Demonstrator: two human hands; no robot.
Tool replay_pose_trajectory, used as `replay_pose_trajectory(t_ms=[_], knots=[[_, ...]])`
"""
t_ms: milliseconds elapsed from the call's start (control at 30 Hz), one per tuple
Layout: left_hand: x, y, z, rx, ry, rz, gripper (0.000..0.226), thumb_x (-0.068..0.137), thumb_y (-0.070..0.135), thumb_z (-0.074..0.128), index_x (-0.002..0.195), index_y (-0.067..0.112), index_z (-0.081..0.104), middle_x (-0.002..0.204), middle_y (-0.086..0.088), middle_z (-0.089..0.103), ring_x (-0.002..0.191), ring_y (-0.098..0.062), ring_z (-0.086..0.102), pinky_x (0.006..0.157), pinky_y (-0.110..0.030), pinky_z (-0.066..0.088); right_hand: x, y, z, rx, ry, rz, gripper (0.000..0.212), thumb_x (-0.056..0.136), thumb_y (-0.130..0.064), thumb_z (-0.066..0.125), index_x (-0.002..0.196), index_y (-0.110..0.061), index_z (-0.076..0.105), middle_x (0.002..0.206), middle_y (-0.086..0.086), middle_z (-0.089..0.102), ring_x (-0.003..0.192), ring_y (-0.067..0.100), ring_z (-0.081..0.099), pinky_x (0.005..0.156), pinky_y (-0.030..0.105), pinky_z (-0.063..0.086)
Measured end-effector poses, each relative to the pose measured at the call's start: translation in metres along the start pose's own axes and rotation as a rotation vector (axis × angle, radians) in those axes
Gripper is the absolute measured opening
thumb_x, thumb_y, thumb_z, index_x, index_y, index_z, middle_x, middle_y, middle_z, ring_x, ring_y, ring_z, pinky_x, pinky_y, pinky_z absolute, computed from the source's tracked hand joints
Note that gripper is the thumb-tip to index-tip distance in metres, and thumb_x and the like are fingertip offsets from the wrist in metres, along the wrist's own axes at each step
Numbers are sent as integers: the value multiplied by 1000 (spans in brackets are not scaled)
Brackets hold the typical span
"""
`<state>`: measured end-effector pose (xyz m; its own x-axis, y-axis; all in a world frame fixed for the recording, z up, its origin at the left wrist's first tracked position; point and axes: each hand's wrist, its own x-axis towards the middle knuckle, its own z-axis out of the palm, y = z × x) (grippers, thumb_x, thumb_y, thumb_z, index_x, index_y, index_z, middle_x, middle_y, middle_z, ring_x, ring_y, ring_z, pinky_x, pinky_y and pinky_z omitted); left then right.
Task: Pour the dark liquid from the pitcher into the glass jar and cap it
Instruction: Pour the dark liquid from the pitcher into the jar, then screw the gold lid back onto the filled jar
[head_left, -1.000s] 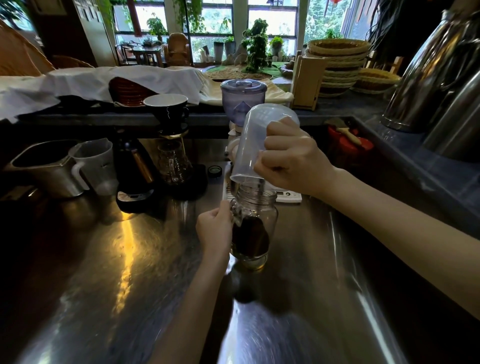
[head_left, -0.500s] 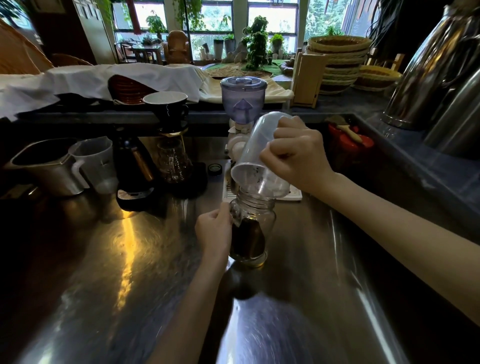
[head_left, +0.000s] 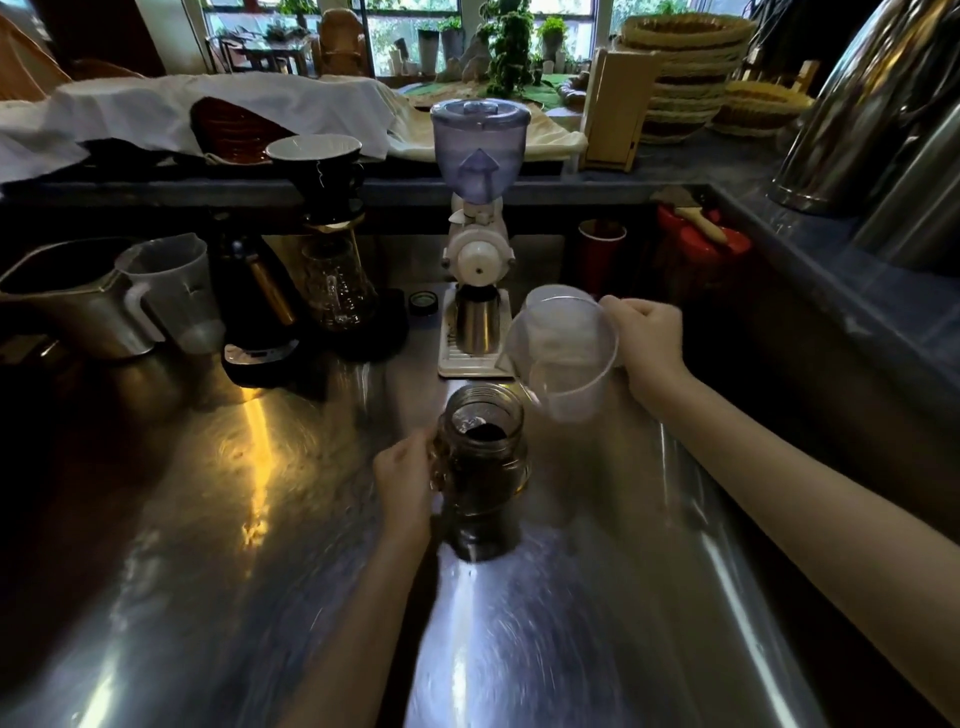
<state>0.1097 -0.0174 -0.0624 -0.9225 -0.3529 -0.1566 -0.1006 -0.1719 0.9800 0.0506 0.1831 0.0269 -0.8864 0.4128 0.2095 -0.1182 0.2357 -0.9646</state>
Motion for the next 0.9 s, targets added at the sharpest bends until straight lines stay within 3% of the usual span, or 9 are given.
replay_pose_trajectory(t_ms=[133, 267, 333, 400, 500, 600, 800, 900], knots=[[-5, -13, -8, -66, 28, -65, 24, 87, 12, 45, 65, 13, 54, 77, -16, 49, 71, -23, 46, 61, -33, 33, -6, 30, -4, 72, 137, 335, 36, 82, -10, 56, 48, -15, 47, 52, 0, 46, 46, 9, 43, 33, 14, 34], [-8, -20, -6, -122, 148, -33, 33, 86, 9, 45, 55, 17, 51, 57, -6, 49, 62, -20, 43, 56, -31, 33, -11, 59, -5, 175, 262, 571, 24, 78, -14, 62, 55, -16, 55, 57, -1, 55, 47, 7, 51, 40, 20, 39], [-6, -26, -6, -114, 136, -36, 35, 87, 12, 44, 54, 18, 52, 52, -1, 51, 63, -20, 44, 61, -32, 35, -15, 72, -4, 227, 312, 594, 27, 78, -12, 61, 52, -16, 53, 52, -2, 51, 38, 5, 47, 31, 12, 33], [-3, -34, -7, -65, 104, -77, 37, 88, 15, 42, 53, 20, 54, 48, 6, 55, 62, -20, 46, 67, -33, 36, -18, 81, -2, 223, 330, 622, 28, 78, -12, 59, 52, -16, 52, 52, -2, 50, 42, 7, 45, 27, 9, 28], [-4, -46, -6, -37, 5, -143, 44, 89, 14, 41, 50, 21, 60, 50, 8, 57, 57, -12, 53, 61, -29, 39, -18, 91, 1, 161, 347, 627, 31, 82, -11, 58, 52, -14, 52, 55, -1, 51, 56, 14, 51, 35, 16, 38], [-9, -53, -2, -45, -4, -175, 28, 80, 23, 48, 57, 21, 63, 61, 0, 57, 58, -13, 52, 55, -26, 39, -21, 97, 4, 116, 325, 594, 34, 84, -10, 54, 51, -16, 49, 54, -1, 49, 52, 13, 47, 34, 12, 36], [-13, -55, 2, -19, -3, -156, 25, 67, 30, 52, 44, 26, 59, 41, 12, 50, 41, -5, 44, 40, -16, 34, -30, 108, 2, 127, 358, 566, 32, 78, -8, 54, 47, -14, 47, 51, 2, 42, 47, 11, 35, 30, 12, 25], [-10, -58, 1, -7, -2, -117, 33, 76, 19, 51, 46, 26, 61, 44, 11, 53, 41, -2, 47, 39, -13, 36, -30, 112, 3, 123, 357, 543, 33, 79, -6, 53, 47, -14, 48, 52, 4, 41, 51, 12, 34, 42, 21, 30]])
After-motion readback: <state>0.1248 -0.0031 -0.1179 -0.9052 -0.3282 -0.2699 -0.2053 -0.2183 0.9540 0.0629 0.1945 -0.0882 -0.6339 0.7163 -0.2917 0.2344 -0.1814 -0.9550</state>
